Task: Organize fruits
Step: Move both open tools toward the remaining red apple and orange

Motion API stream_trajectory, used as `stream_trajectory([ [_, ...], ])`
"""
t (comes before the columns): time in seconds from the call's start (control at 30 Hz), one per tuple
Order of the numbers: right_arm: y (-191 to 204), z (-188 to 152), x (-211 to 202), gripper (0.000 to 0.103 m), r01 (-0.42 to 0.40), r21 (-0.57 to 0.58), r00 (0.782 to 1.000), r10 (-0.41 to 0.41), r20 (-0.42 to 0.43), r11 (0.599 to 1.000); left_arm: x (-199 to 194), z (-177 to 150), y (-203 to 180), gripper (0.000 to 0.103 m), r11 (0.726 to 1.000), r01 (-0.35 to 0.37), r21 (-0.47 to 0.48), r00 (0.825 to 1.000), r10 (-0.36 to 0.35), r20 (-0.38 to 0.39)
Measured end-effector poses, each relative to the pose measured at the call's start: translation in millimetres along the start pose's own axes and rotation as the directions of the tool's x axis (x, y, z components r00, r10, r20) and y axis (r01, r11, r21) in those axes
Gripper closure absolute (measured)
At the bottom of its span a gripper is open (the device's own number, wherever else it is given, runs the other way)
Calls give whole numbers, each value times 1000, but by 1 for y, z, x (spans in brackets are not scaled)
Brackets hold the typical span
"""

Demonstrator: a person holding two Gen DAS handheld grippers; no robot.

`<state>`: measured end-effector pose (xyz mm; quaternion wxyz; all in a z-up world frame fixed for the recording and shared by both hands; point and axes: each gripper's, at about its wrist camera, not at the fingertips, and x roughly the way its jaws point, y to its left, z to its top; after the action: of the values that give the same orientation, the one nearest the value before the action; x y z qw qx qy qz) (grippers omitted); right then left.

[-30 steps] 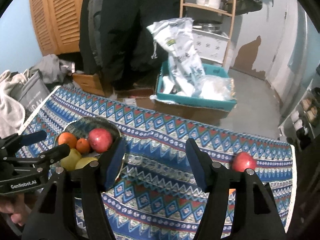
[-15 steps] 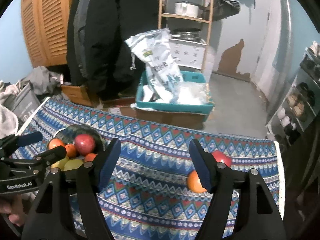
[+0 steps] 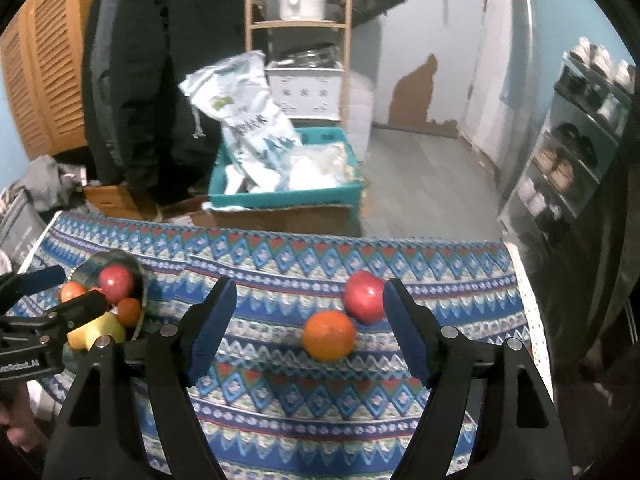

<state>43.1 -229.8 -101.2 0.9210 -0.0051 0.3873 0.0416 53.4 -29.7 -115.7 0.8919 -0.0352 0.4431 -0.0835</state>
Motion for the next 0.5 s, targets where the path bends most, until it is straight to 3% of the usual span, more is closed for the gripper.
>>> stream_trajectory([
  [0.5,-67,-27,4,28,86,76,996,-84,-37,993,32,1,-65,16,993,62,99,997,-56,-60],
])
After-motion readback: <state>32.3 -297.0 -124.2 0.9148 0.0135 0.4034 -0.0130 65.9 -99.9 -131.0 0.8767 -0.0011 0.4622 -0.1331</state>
